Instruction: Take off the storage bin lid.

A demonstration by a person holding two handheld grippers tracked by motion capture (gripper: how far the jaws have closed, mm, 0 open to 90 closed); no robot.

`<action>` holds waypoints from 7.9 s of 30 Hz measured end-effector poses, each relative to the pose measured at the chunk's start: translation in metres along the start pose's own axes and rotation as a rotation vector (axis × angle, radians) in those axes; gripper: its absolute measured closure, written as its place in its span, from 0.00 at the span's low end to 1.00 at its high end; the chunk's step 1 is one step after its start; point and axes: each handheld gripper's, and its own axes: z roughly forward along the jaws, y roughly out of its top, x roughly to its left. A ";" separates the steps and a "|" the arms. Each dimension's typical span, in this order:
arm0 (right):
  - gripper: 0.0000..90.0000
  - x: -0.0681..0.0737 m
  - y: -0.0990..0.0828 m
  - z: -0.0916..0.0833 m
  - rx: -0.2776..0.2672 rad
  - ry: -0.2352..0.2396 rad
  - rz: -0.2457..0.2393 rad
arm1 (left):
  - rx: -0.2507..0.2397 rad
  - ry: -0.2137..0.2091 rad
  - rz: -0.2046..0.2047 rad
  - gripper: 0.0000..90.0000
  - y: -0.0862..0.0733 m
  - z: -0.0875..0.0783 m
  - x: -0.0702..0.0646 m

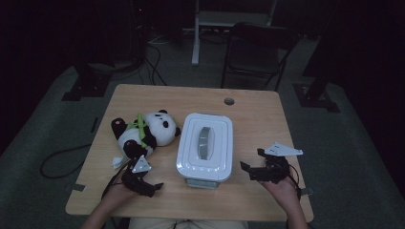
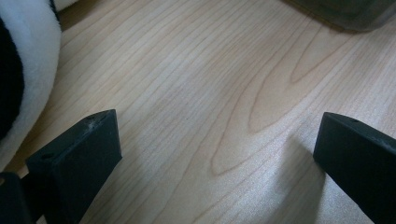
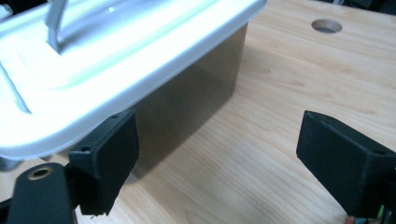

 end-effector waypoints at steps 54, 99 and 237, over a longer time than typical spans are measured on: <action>0.46 0.079 0.059 0.075 -0.006 0.253 -0.217 | 0.000 -0.003 0.000 0.02 0.000 0.000 0.000; 0.78 0.061 0.082 0.051 -0.043 0.315 -0.147 | -0.001 -0.001 0.002 0.02 0.000 0.000 0.000; 0.36 -0.080 0.025 0.164 0.018 -0.268 0.245 | 0.001 0.007 -0.007 0.02 -0.001 -0.001 0.000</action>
